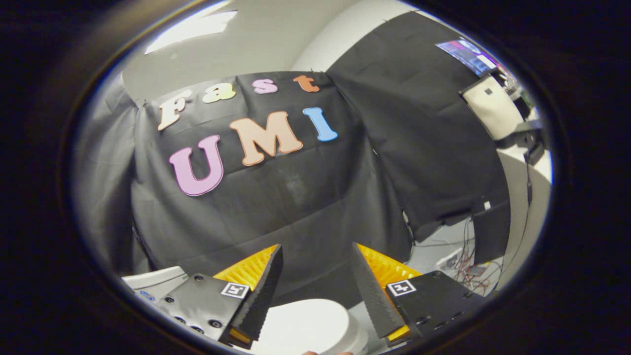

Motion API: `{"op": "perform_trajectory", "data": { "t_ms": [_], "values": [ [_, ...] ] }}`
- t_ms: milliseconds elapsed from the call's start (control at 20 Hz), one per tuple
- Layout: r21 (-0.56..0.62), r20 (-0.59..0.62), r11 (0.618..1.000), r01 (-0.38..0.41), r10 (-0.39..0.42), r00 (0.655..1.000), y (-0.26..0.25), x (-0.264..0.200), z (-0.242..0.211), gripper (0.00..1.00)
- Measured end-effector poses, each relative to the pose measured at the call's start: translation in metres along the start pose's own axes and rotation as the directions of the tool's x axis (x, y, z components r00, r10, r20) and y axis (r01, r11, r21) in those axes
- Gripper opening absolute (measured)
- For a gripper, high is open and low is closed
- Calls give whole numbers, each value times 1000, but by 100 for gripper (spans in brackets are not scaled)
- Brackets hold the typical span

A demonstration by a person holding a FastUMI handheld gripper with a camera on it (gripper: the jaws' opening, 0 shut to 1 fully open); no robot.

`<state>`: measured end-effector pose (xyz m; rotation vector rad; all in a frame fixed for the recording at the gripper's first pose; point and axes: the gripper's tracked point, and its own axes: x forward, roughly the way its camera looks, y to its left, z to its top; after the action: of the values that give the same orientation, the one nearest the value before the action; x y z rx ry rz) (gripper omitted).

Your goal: Open the toilet lid.

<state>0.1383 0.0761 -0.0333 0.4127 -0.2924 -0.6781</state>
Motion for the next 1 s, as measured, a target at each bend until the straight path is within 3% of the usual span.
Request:
{"op": "perform_trajectory", "data": {
  "t_ms": [550, 850, 1000],
  "values": [
    [236, -150, 970, 66, -31, 988, 12, -39, -96, 86],
    [361, -207, 924, 130, -56, 977, 5, -53, -133, 89],
    [433, -214, 887, 163, -75, 974, 0, -59, -143, 97]
  ]
}}
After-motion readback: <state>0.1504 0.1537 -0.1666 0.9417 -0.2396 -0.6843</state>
